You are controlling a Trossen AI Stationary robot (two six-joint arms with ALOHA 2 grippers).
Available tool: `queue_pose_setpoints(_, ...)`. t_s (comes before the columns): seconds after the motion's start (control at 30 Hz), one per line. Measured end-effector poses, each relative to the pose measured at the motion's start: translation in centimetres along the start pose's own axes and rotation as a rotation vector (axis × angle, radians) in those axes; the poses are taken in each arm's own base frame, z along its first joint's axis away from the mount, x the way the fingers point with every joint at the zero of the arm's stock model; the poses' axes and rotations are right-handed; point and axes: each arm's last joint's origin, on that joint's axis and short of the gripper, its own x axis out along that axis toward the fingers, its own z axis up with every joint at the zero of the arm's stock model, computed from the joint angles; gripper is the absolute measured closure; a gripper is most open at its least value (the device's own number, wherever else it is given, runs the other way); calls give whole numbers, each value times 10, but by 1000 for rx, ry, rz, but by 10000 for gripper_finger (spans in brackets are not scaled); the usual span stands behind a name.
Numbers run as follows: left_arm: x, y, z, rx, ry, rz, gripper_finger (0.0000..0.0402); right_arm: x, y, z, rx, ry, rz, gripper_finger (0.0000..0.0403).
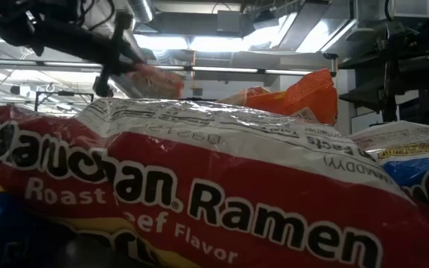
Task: Sort Maruchan noodles
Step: Put the orange noodle pack into the left transparent bin
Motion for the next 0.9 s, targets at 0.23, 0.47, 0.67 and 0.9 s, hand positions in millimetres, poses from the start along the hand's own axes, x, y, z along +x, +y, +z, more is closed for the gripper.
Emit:
queue_pose_setpoints(0.23,18,22,6,108,3,106,385,0,-1,-1,-2,8,-7,79)
queue_pose_setpoints(0.47,32,13,38,209,145,33,385,0,-1,-1,-2,10,-8,79)
queue_pose_setpoints(0.67,55,1,64,369,358,75,385,0,-1,-1,-3,5,-14,79)
queue_pose_setpoints(0.9,92,12,68,398,550,63,385,0,-1,-1,-3,6,-15,79)
